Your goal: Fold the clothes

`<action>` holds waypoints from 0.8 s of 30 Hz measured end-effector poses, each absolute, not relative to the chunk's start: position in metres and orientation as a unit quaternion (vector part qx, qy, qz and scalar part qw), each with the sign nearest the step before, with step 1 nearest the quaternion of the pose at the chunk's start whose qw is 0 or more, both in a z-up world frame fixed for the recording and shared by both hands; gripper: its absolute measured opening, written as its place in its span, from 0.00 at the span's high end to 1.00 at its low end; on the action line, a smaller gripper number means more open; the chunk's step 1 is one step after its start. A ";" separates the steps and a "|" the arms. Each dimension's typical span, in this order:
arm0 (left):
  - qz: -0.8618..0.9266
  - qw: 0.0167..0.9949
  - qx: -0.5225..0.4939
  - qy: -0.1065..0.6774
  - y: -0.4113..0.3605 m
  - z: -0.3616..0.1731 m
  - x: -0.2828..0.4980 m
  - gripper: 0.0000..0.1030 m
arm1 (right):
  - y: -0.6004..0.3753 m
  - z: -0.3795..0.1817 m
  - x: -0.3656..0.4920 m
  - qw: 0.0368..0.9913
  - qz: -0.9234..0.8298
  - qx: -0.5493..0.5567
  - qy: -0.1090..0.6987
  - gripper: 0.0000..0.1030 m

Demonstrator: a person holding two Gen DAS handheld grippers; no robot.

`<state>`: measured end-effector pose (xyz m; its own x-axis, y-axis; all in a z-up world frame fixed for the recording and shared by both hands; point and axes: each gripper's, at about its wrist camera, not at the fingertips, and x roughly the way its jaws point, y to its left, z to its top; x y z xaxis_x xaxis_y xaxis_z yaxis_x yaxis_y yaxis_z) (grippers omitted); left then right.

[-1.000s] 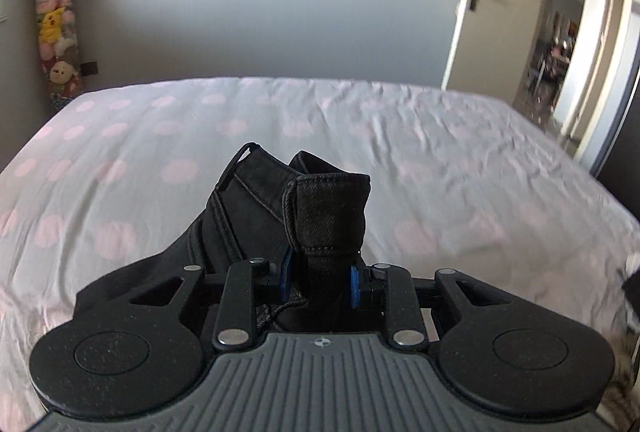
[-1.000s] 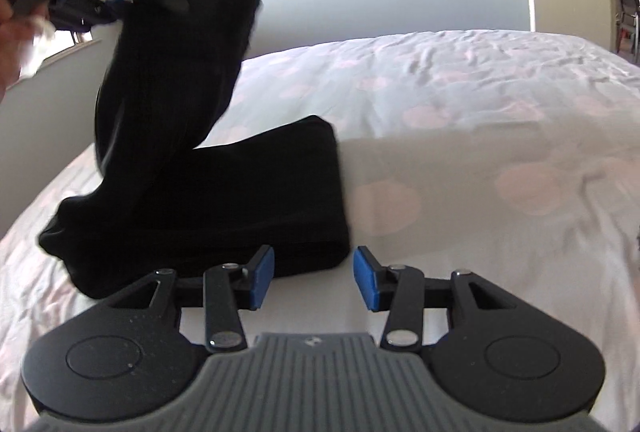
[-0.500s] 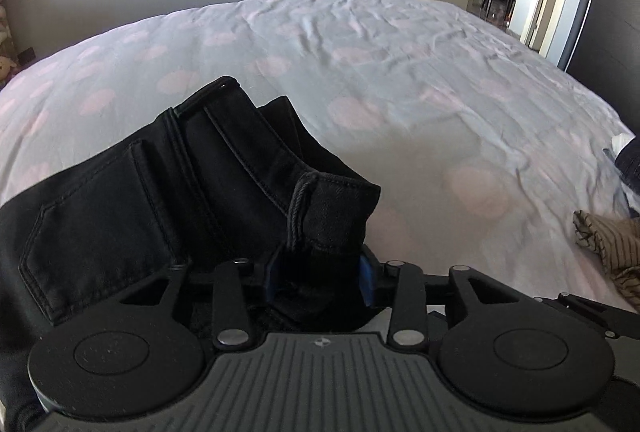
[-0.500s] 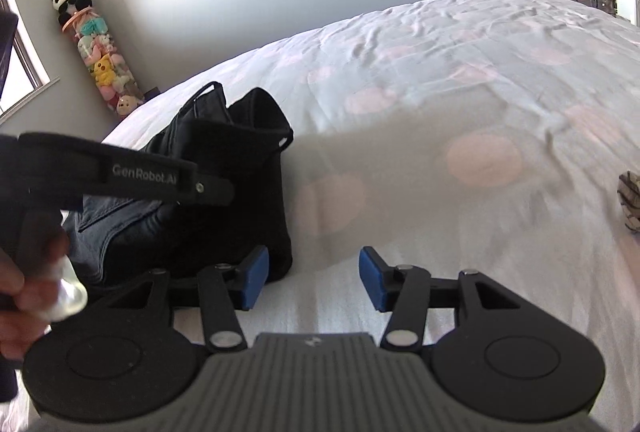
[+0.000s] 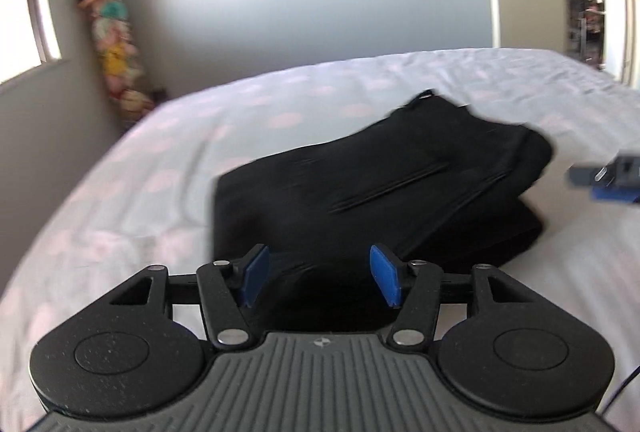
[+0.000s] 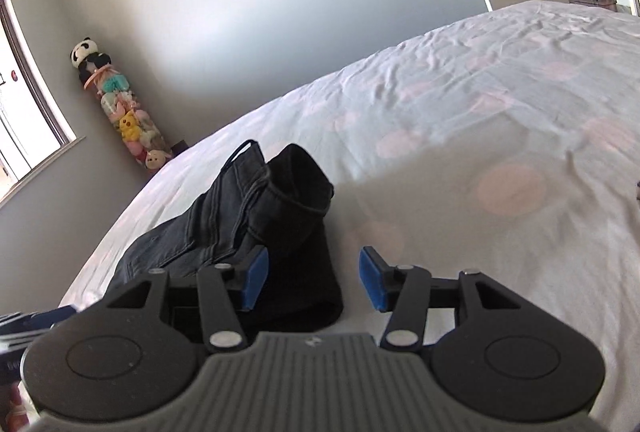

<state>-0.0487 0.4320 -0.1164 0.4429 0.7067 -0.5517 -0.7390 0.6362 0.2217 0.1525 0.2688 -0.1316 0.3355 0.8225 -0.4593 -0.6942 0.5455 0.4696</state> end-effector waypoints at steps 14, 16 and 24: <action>0.413 0.847 0.067 0.328 0.457 -0.167 -0.035 0.49 | 0.341 -0.110 0.206 0.775 0.496 0.052 0.388 0.34; 0.410 0.849 0.068 0.326 0.461 -0.167 -0.038 0.55 | 0.347 -0.121 0.207 0.759 0.506 0.065 0.404 0.65; 0.414 0.837 0.094 0.345 0.470 -0.171 -0.057 0.67 | 0.342 -0.100 0.182 0.768 0.523 0.084 0.359 0.86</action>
<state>-0.0567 0.4699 -0.1708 0.4192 0.7580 -0.4997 -0.6290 0.6394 0.4422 0.1822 0.3422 -0.0999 0.1939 0.8644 -0.4640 -0.7433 0.4381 0.5055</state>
